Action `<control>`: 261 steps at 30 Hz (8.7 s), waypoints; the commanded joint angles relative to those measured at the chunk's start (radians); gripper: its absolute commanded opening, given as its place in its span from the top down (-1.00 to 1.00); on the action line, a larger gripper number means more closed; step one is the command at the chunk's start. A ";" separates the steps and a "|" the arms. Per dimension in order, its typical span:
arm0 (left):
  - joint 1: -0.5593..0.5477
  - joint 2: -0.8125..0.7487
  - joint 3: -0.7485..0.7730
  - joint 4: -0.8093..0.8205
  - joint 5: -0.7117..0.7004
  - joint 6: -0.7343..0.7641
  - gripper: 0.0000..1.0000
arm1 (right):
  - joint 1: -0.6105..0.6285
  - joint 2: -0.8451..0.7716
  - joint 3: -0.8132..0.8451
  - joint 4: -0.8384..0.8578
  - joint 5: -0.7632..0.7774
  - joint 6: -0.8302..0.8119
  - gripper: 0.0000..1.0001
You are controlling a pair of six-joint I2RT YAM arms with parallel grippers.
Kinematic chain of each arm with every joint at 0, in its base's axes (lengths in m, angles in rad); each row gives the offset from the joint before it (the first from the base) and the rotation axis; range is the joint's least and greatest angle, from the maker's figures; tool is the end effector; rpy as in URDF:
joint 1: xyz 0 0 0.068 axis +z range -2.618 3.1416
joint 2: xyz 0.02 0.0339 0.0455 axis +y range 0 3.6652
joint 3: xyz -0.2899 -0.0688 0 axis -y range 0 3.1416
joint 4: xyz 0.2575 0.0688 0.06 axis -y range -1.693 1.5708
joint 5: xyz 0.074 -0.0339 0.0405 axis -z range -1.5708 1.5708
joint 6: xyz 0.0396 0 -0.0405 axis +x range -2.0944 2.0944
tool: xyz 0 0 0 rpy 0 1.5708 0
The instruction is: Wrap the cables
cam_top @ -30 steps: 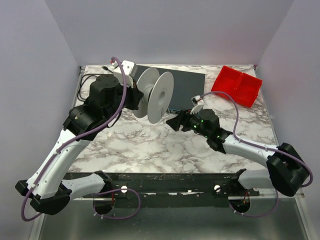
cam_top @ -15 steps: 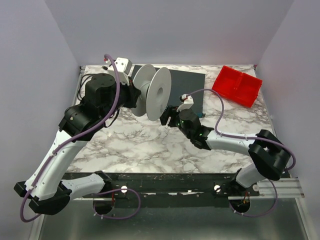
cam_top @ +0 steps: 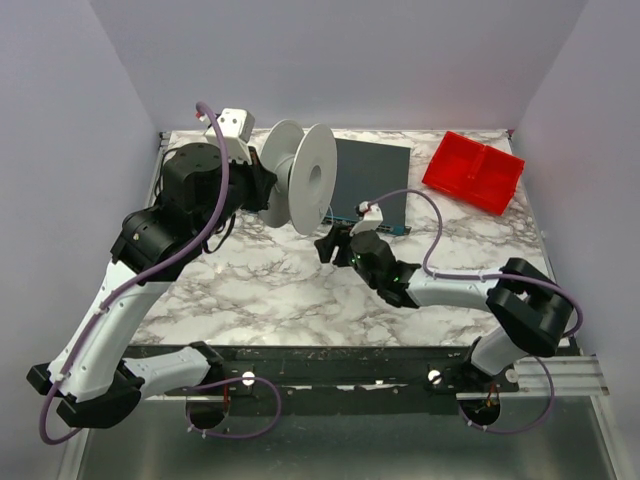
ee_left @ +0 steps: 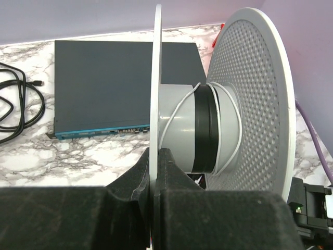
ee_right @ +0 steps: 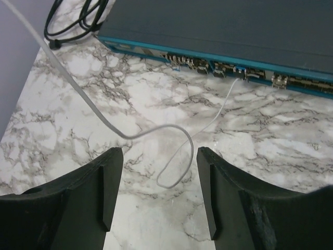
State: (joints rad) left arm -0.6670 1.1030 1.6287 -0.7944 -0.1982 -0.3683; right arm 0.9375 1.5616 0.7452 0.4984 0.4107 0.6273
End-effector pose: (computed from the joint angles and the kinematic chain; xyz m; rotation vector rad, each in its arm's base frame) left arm 0.1546 -0.1118 0.5234 0.1377 1.8637 -0.5415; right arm 0.2152 0.2665 0.2224 -0.0106 1.9201 0.6881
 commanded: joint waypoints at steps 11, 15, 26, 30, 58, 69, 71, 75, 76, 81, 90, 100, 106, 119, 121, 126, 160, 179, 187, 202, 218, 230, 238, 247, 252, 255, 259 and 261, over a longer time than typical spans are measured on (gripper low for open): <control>0.004 0.000 0.053 0.061 -0.037 -0.031 1.00 | 0.029 0.071 -0.063 0.049 -0.017 0.113 -0.20; 0.003 -0.003 0.045 0.063 -0.048 -0.036 1.00 | 0.029 0.088 -0.057 0.055 -0.020 0.125 -0.08; 0.004 -0.006 0.030 0.069 -0.056 -0.042 1.00 | 0.032 0.126 0.006 0.052 -0.005 0.109 0.08; 0.004 -0.006 0.025 0.073 -0.072 -0.044 1.00 | 0.033 0.150 0.026 0.035 -0.009 0.108 0.30; 0.139 0.174 -0.082 0.257 -0.418 -0.024 1.00 | 0.445 -0.244 0.268 -0.664 0.347 -0.159 0.99; 0.089 0.147 -0.259 0.377 -0.326 0.088 1.00 | 0.348 -0.232 0.595 -0.783 0.448 -0.455 0.99; 0.071 0.129 -0.288 0.378 -0.303 0.097 1.00 | 0.288 -0.221 0.627 -0.784 0.409 -0.481 0.99; 0.042 0.084 -0.346 0.383 -0.251 0.129 1.00 | 0.187 -0.199 0.692 -0.776 0.362 -0.526 0.99; 0.035 0.072 -0.356 0.382 -0.243 0.140 1.00 | 0.166 -0.188 0.707 -0.774 0.357 -0.537 0.99; -0.001 0.020 -0.405 0.394 -0.177 0.193 1.00 | 0.072 -0.125 0.792 -0.766 0.325 -0.590 0.99; -0.057 -0.053 -0.444 0.383 -0.056 0.266 1.00 | -0.054 -0.037 0.866 -0.758 0.208 -0.607 0.99; -0.057 -0.173 -0.472 0.409 0.048 0.233 1.00 | -0.225 -0.066 0.651 -0.706 -0.039 -0.474 0.99; -0.053 -0.179 -0.421 0.396 0.014 0.067 1.00 | -0.244 -0.126 0.475 -0.603 -0.238 -0.366 0.99; -0.053 -0.158 -0.260 0.350 -0.006 -0.043 1.00 | -0.332 -0.203 0.153 -0.165 -0.623 -0.090 0.60; -0.053 -0.150 -0.243 0.350 0.002 -0.044 1.00 | -0.332 -0.185 0.131 -0.096 -0.633 -0.042 0.34; -0.060 -0.128 -0.192 0.340 0.004 -0.041 1.00 | -0.332 -0.124 0.117 0.032 -0.623 0.040 0.03; -0.097 -0.066 -0.084 0.326 -0.104 -0.001 1.00 | -0.327 -0.161 -0.027 0.062 -0.618 0.082 -0.09; -0.129 -0.040 -0.034 0.284 -0.166 -0.105 1.00 | -0.285 -0.228 -0.053 0.071 -0.523 0.041 -0.10; -0.169 -0.004 0.028 0.241 -0.258 -0.168 1.00 | -0.153 -0.239 -0.043 0.110 -0.300 0.003 -0.10; -0.221 0.084 0.163 0.210 -0.289 -0.192 1.00 | -0.048 -0.017 -0.110 0.788 -0.014 0.005 -0.28; -0.227 0.110 0.201 0.208 -0.291 -0.178 1.00 | -0.002 0.190 0.049 1.054 0.118 -0.129 -0.44; -0.228 0.117 0.229 0.195 -0.289 -0.173 1.00 | -0.002 0.299 0.240 0.983 0.193 -0.099 -0.36; -0.227 0.118 0.234 0.190 -0.293 -0.170 1.00 | 0.000 0.309 0.279 0.900 0.181 -0.061 -0.10; -0.225 0.121 0.249 0.209 -0.354 -0.122 1.00 | 0.025 0.236 0.186 0.715 0.081 0.041 0.98; -0.200 0.178 0.295 0.179 -0.440 -0.057 1.00 | 0.078 0.143 0.168 0.392 0.010 0.033 0.99; -0.166 0.193 0.255 0.200 -0.472 -0.031 1.00 | 0.092 0.081 0.180 0.171 -0.041 0.041 0.99; -0.111 0.212 0.185 0.255 -0.516 0.023 1.00 | 0.096 -0.007 0.207 -0.082 -0.087 0.044 0.99; -0.085 0.224 0.160 0.278 -0.527 0.045 1.00 | 0.096 -0.043 0.246 -0.197 -0.097 0.024 0.99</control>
State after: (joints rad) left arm -0.8005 1.3113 1.8267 -0.6342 -0.6437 -0.3893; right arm 1.0306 1.5890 0.9268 0.6334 0.3695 0.6621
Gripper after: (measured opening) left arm 0.036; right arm 0.041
